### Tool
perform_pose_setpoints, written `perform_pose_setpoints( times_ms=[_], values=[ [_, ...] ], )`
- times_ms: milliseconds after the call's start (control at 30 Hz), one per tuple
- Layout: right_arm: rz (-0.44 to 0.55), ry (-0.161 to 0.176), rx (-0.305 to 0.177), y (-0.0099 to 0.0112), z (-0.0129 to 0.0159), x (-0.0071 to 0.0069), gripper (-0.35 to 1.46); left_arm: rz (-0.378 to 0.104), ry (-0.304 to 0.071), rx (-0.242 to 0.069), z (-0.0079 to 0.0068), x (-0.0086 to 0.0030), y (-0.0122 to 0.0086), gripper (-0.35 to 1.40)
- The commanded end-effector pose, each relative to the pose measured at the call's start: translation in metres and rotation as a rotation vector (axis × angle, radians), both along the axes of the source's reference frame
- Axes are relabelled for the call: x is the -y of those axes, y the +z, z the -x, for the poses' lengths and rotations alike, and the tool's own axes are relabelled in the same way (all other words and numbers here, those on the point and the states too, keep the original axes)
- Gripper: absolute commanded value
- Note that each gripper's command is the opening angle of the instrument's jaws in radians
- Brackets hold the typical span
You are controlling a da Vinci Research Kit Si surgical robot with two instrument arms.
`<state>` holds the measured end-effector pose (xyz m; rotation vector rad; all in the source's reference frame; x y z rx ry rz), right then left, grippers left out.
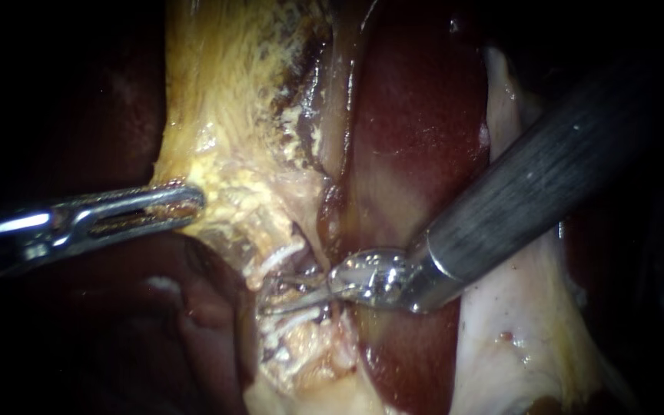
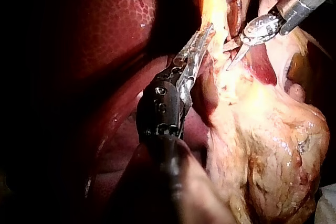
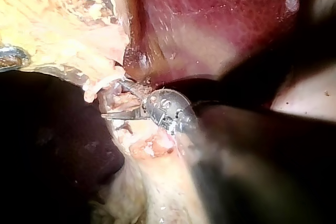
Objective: Go back from the cut left tube
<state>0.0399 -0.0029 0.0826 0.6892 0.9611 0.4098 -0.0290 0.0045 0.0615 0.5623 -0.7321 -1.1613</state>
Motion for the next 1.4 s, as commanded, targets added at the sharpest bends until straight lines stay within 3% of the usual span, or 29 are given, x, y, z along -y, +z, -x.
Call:
perform_pose_setpoints(
  times_ms=[33, 300, 500, 567, 867, 1133, 1400],
  values=[
    [0.006, 0.0, -0.001, -0.0002, 0.0001, 0.0, 0.96, 0.0, 0.0, 0.0, 0.0, 0.0, 0.0, -0.35],
    [0.022, 0.007, -0.003, -0.0035, 0.0019, -0.0004, 1.18, 0.0, 0.001, 0.001, -0.0001, -0.0001, 0.0001, -0.35],
    [0.149, -0.051, -0.055, -0.0064, 0.0049, -0.0009, 1.33, 0.001, 0.001, 0.0, -0.0001, 0.0, 0.0002, -0.35],
    [0.206, -0.055, -0.06, -0.0067, 0.0059, -0.0011, 1.38, 0.001, 0.001, 0.0, -0.0001, 0.0, 0.0003, -0.35],
    [0.425, -0.066, -0.049, -0.0076, 0.0106, -0.0048, 1.43, 0.002, 0.001, 0.001, -0.0001, -0.0001, 0.0005, -0.35],
    [0.513, -0.055, -0.022, -0.0098, 0.0134, -0.0077, 1.43, 0.002, 0.001, 0.0, 0.0001, 0.0, 0.0005, -0.35],
    [0.535, -0.051, -0.029, -0.0113, 0.0143, -0.0086, 1.43, 0.005, 0.0, 0.001, 0.0011, 0.0002, 0.0018, -0.35]
  ],
)
